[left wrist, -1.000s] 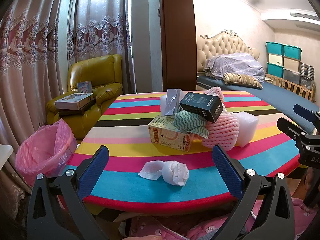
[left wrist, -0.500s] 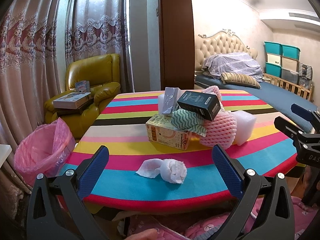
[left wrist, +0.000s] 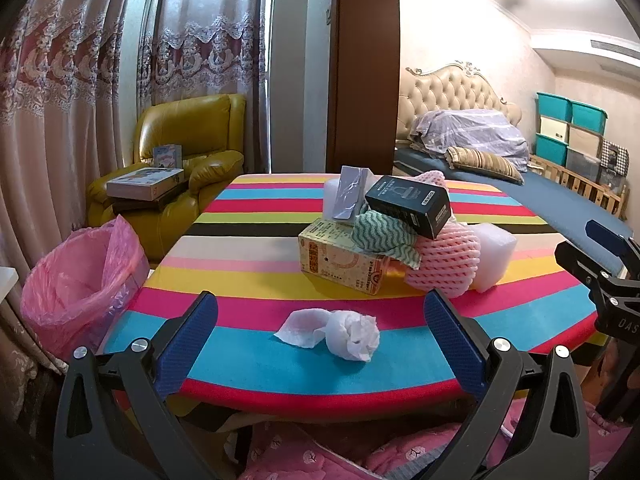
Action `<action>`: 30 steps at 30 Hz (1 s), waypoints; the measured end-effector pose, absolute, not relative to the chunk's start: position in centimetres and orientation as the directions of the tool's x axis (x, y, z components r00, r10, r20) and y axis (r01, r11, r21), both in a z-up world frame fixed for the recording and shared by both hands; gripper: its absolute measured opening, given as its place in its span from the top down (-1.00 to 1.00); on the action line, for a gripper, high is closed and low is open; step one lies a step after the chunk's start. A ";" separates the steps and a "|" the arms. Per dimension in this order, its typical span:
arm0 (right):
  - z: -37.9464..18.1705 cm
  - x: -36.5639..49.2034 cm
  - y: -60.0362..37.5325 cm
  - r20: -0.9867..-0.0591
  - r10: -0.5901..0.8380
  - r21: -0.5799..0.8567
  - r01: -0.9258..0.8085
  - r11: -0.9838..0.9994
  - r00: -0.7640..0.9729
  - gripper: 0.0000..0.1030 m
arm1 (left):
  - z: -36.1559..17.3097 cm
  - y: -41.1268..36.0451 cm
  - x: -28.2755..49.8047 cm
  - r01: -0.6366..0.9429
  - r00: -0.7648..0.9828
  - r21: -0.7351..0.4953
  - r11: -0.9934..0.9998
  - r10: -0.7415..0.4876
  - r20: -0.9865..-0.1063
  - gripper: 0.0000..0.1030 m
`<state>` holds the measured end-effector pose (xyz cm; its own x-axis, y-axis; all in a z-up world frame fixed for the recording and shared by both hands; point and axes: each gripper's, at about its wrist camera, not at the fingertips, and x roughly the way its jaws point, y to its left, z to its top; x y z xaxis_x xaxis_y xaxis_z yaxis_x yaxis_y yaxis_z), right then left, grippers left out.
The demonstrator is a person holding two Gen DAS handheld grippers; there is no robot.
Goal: Collect trash
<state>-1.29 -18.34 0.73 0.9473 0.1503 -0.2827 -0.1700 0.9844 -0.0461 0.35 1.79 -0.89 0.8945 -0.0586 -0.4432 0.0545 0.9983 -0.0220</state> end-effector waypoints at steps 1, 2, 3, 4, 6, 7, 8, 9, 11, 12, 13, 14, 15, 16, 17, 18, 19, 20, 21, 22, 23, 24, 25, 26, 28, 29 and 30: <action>0.7 -1.3 -18.4 -0.282 0.150 -0.047 -0.170 0.984 0.947 -0.91 | -0.9 1.8 0.3 0.053 0.894 -0.021 0.998 -0.057 -0.444 -0.87; 0.7 -1.3 -18.3 -0.283 0.151 -0.046 -0.170 0.984 0.947 -0.91 | -0.9 1.8 0.3 0.053 0.893 -0.020 0.998 -0.056 -0.446 -0.87; 0.7 -1.3 -18.3 -0.283 0.150 -0.047 -0.170 0.984 0.947 -0.91 | -0.9 1.8 0.4 0.055 0.893 -0.022 0.998 -0.059 -0.445 -0.87; 0.7 -1.3 -18.4 -0.282 0.150 -0.047 -0.170 0.984 0.947 -0.91 | -0.9 1.8 0.3 0.060 0.892 -0.024 0.998 -0.064 -0.446 -0.87; 0.7 -1.3 -18.3 -0.283 0.150 -0.046 -0.170 0.984 0.947 -0.91 | -0.9 1.8 0.4 0.064 0.892 -0.024 0.998 -0.068 -0.447 -0.87; 0.7 -1.3 -18.4 -0.283 0.150 -0.046 -0.170 0.984 0.947 -0.91 | -0.9 1.9 0.3 0.067 0.892 -0.025 0.997 -0.071 -0.446 -0.87; 0.7 -1.3 -18.4 -0.283 0.150 -0.046 -0.170 0.984 0.947 -0.91 | -0.9 1.8 0.4 0.069 0.892 -0.025 0.997 -0.072 -0.446 -0.87; 0.7 -1.3 -18.3 -0.283 0.150 -0.046 -0.170 0.984 0.947 -0.91 | -0.9 1.8 0.4 0.072 0.892 -0.026 0.997 -0.076 -0.445 -0.87; 0.7 -1.3 -18.4 -0.283 0.151 -0.046 -0.170 0.984 0.947 -0.91 | -0.9 1.7 0.4 0.075 0.892 -0.024 0.997 -0.078 -0.444 -0.87; 0.7 -1.3 -18.3 -0.283 0.151 -0.046 -0.170 0.984 0.947 -0.91 | -0.9 1.7 0.4 0.077 0.892 -0.024 0.997 -0.080 -0.445 -0.87; 0.7 -1.3 -18.4 -0.283 0.150 -0.046 -0.170 0.984 0.947 -0.91 | -0.9 1.7 0.4 0.081 0.891 -0.025 0.996 -0.083 -0.446 -0.87; 0.7 -1.3 -18.4 -0.284 0.150 -0.046 -0.170 0.984 0.947 -0.91 | -0.9 1.6 0.4 0.083 0.891 -0.025 0.996 -0.085 -0.446 -0.87; 0.7 -1.3 -18.4 -0.284 0.150 -0.045 -0.170 0.984 0.947 -0.91 | -0.9 1.6 0.4 0.084 0.890 -0.024 0.996 -0.085 -0.448 -0.87; 0.7 -1.3 -18.4 -0.284 0.150 -0.045 -0.170 0.984 0.947 -0.91 | -0.9 1.5 0.5 0.084 0.889 -0.023 0.996 -0.086 -0.449 -0.87; 0.7 -1.3 -18.3 -0.285 0.150 -0.045 -0.170 0.984 0.947 -0.91 | -0.9 1.5 0.5 0.086 0.889 -0.023 0.996 -0.087 -0.450 -0.87; 0.7 -1.3 -18.3 -0.285 0.150 -0.045 -0.170 0.984 0.947 -0.91 | -0.9 1.5 0.6 0.089 0.888 -0.024 0.996 -0.090 -0.451 -0.87; 0.7 -1.2 -18.4 -0.286 0.150 -0.045 -0.170 0.984 0.946 -0.91 | -1.0 1.5 0.6 0.092 0.887 -0.025 0.995 -0.094 -0.451 -0.87; 0.6 -1.3 -18.4 -0.287 0.151 -0.044 -0.170 0.984 0.946 -0.91 | -1.0 1.4 0.7 0.093 0.887 -0.026 0.995 -0.095 -0.451 -0.87; 0.6 -1.3 -18.4 -0.286 0.151 -0.044 -0.171 0.984 0.946 -0.91 | -1.0 1.5 0.7 0.096 0.887 -0.027 0.995 -0.098 -0.452 -0.87; 0.6 -1.2 -18.4 -0.286 0.152 -0.045 -0.172 0.984 0.946 -0.91 | -1.0 1.6 0.8 0.102 0.885 -0.032 0.994 -0.106 -0.453 -0.87; 0.6 -1.2 -18.4 -0.288 0.150 -0.046 -0.170 0.984 0.946 -0.91 | -1.0 1.6 0.9 0.100 0.884 -0.030 0.995 -0.103 -0.456 -0.87; 0.6 -1.2 -18.3 -0.292 0.149 -0.049 -0.171 0.984 0.945 -0.91 | -1.0 1.7 1.0 0.098 0.882 -0.024 0.995 -0.098 -0.460 -0.87; 0.5 -1.1 -18.3 -0.295 0.149 -0.052 -0.172 0.984 0.944 -0.91 | -1.1 1.7 1.3 0.104 0.878 -0.012 0.995 -0.097 -0.468 -0.87; 0.4 -1.1 -18.2 -0.298 0.150 -0.055 -0.174 0.983 0.943 -0.91 | -1.2 1.7 1.6 0.110 0.872 0.007 0.994 -0.093 -0.480 -0.87; 0.2 -0.8 -18.1 -0.309 0.148 -0.071 -0.178 0.981 0.939 -0.91 | -1.6 1.8 2.0 0.112 0.863 0.045 0.993 -0.074 -0.499 -0.87; 0.2 -0.7 -18.0 -0.314 0.146 -0.081 -0.179 0.980 0.938 -0.91 | -1.9 1.9 2.4 0.120 0.853 0.054 0.991 -0.075 -0.516 -0.87; 0.1 -0.5 -17.8 -0.318 0.142 -0.097 -0.181 0.979 0.937 -0.91 | -2.2 2.0 2.7 0.134 0.841 0.053 0.990 -0.085 -0.534 -0.87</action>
